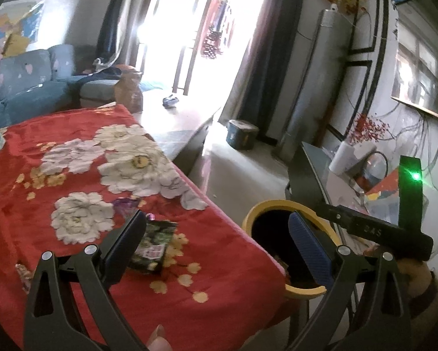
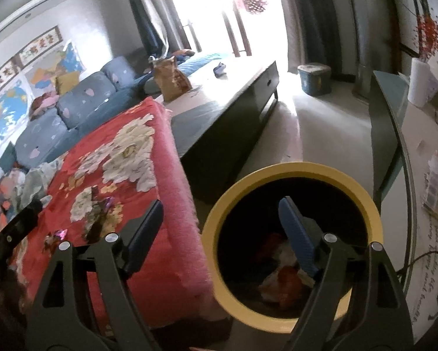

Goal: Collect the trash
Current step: 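Move both tools back over the bedspread toward the remaining wrappers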

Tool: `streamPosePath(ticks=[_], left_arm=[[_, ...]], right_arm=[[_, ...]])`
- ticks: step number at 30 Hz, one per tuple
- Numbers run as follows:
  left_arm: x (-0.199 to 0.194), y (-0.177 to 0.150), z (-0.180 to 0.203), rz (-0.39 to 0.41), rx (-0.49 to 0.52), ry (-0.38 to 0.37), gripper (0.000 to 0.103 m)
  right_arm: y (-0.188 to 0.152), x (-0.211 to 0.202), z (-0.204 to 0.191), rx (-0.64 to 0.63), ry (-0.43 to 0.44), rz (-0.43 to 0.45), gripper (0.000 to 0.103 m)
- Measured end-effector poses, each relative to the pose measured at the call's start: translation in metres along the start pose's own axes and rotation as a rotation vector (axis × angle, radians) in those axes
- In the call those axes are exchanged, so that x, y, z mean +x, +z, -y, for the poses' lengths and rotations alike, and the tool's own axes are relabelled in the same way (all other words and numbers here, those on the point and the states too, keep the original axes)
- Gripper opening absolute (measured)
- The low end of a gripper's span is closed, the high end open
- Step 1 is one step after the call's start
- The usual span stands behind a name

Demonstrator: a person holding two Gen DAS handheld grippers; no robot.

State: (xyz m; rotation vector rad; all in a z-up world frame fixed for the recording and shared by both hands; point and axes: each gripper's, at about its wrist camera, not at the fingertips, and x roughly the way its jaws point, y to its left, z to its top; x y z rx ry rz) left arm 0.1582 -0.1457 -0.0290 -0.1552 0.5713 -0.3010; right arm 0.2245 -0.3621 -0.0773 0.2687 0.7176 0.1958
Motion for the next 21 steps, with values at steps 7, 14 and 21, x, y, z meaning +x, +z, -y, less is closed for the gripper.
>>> streamPosePath(ticks=[7,14,21], left_arm=[[-0.012,-0.002,-0.020,0.017,-0.044,0.035,0.095],[-0.024,-0.003,-0.041,0.035,-0.080,0.083,0.095],[-0.034,-0.005,-0.060,0.047,-0.113,0.119,0.095]], right_arm=[[-0.003,-0.001,-0.030,-0.071,0.034,-0.001,0.076],[-0.009,0.002,-0.063,-0.131,0.077,-0.022,0.076],[-0.019,0.007,-0.097,-0.175,0.141,-0.054,0.076]])
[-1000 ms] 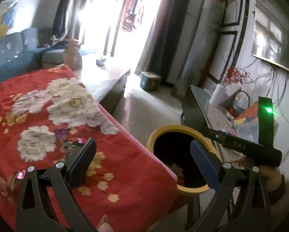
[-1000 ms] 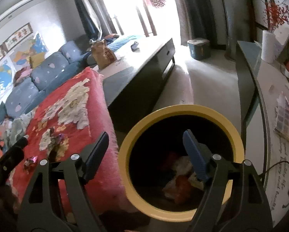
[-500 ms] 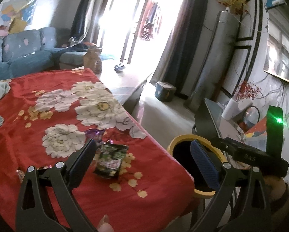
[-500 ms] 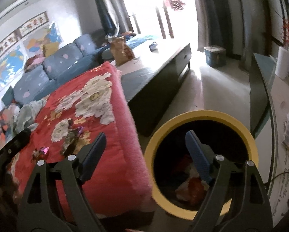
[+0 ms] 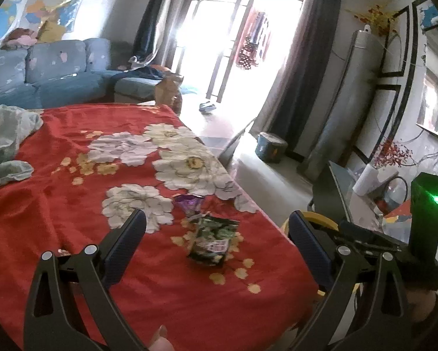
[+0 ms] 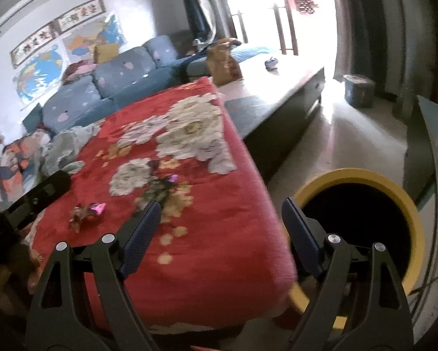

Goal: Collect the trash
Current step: 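Move both tools back over the bedspread toward the remaining wrappers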

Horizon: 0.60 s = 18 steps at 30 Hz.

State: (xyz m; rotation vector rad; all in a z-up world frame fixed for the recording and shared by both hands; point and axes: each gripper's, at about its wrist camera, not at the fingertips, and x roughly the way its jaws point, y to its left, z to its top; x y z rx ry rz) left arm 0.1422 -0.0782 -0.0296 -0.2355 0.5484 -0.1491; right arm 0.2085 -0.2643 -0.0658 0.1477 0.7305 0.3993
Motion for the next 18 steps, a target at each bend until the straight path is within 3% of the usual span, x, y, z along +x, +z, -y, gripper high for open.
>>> streamPosePath(ticks=[18], left_arm=[[-0.022,0.017,-0.086,0.028,-0.105,0.124,0.095]], right_arm=[[-0.004,0.032,-0.065,-0.066,0.093,-0.089,0.076]])
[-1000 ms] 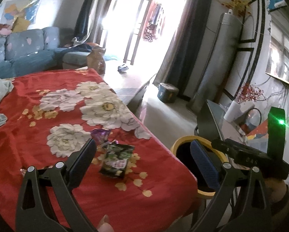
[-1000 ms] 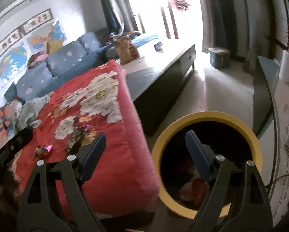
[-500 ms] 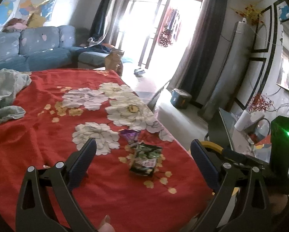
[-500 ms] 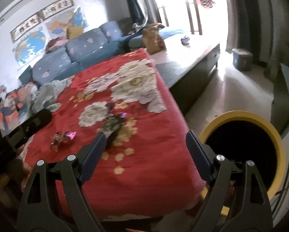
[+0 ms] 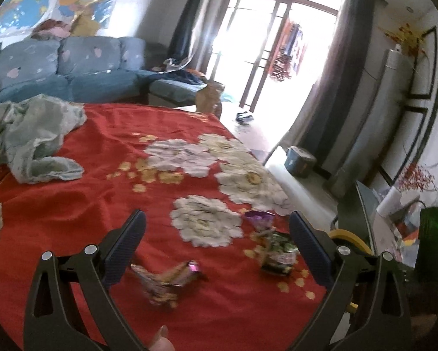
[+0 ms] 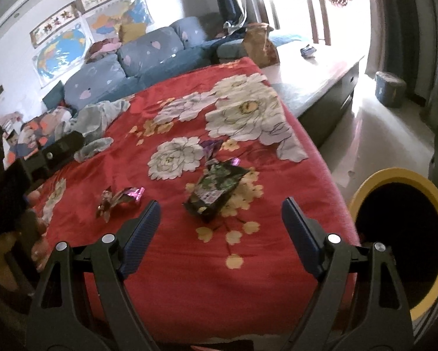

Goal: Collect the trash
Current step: 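Move both tools back over the bedspread toward the remaining wrappers, then grasp the green snack bag with the right gripper while the left gripper grasps a brown wrapper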

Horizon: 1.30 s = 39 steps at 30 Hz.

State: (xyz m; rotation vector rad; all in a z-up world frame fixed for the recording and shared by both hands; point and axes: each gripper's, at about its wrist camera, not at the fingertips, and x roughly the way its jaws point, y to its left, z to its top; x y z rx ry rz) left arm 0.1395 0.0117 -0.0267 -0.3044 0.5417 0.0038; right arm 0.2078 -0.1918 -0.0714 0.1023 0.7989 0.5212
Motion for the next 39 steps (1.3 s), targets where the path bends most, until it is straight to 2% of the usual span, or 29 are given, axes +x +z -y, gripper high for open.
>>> streamPosePath(ticks=[8,14,20,22,24,26,28,30,31,38,39], left_arm=[[-0.002,0.004,-0.048,-0.036,-0.086,0.055,0.095],[-0.004,0.000,-0.072,-0.063,-0.121,0.074,0.095],[0.013,-0.016,-0.092,-0.188,-0.222,0.007,0.094],[0.019,-0.023,-0.095,-0.219,-0.258,-0.015,0.093],[0.023,-0.029,-0.094,-0.242,-0.280,-0.042,0.083],[0.031,-0.036,-0.096,-0.274,-0.332,-0.084,0.080],[0.036,-0.040,-0.095,-0.288,-0.353,-0.095,0.075],[0.041,-0.043,-0.093,-0.296,-0.359,-0.098,0.068],[0.043,-0.044,-0.092,-0.297,-0.362,-0.097,0.066],[0.051,-0.051,-0.099,-0.320,-0.405,-0.090,0.029],[0.051,-0.051,-0.100,-0.322,-0.407,-0.089,0.028]], right_arm=[[0.004,0.025,-0.005,0.039,0.004,-0.042,0.076],[0.009,0.046,-0.007,0.057,-0.038,-0.056,0.076],[0.009,0.069,-0.002,0.102,-0.065,-0.094,0.076],[0.007,0.076,-0.003,0.098,-0.070,-0.106,0.073],[0.005,0.081,-0.004,0.093,-0.064,-0.124,0.066],[0.003,0.084,-0.003,0.098,-0.049,-0.136,0.058],[0.001,0.087,-0.004,0.093,-0.036,-0.150,0.050],[-0.001,0.088,-0.006,0.083,-0.024,-0.156,0.035],[-0.002,0.088,-0.007,0.077,-0.018,-0.159,0.034],[-0.005,0.079,-0.013,0.039,0.006,-0.153,0.016],[-0.005,0.078,-0.014,0.028,0.006,-0.151,0.014]])
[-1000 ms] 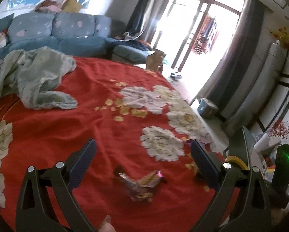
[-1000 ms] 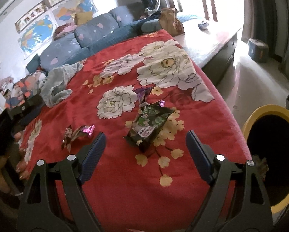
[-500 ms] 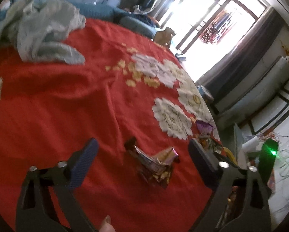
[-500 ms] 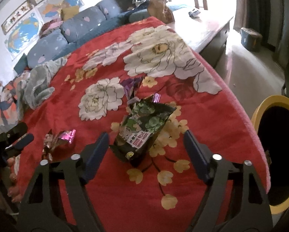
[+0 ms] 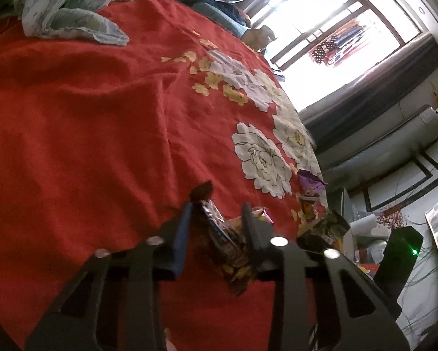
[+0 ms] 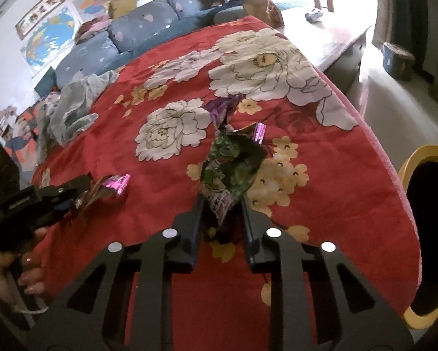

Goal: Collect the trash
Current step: 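Grasp the green snack bag with the right gripper while the left gripper grasps a brown wrapper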

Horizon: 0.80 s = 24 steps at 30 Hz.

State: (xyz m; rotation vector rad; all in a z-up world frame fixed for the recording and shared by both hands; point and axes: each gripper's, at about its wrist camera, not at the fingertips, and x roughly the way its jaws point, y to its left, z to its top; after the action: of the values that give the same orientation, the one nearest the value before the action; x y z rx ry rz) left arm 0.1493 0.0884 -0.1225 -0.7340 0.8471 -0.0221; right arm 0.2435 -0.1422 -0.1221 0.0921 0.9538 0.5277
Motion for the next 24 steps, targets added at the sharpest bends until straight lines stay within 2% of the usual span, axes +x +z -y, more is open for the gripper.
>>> streamPosePath(ticks=[2,3,4,11,16,24], left_arm=[[-0.001,0.000,-0.001,0.001,0.004,0.000,0.027],[-0.001,0.001,0.000,0.003,0.008,0.000,0.015],[-0.003,0.000,0.000,0.007,0.013,0.002,0.014],[-0.024,0.005,0.010,0.071,0.064,-0.002,0.014],[-0.039,0.010,0.022,0.104,0.087,-0.032,0.014],[-0.051,0.009,0.054,0.140,0.171,-0.063,0.014]], right_arm=[[-0.001,-0.003,-0.004,-0.023,0.000,0.006,0.012],[-0.001,-0.004,-0.006,-0.034,-0.002,0.007,0.010],[-0.002,-0.006,-0.008,-0.049,-0.001,0.009,0.009],[-0.007,-0.015,-0.021,-0.114,0.026,0.011,0.008],[-0.007,-0.022,-0.027,-0.132,0.048,0.024,0.008],[-0.003,-0.037,-0.028,-0.145,0.056,0.061,0.008]])
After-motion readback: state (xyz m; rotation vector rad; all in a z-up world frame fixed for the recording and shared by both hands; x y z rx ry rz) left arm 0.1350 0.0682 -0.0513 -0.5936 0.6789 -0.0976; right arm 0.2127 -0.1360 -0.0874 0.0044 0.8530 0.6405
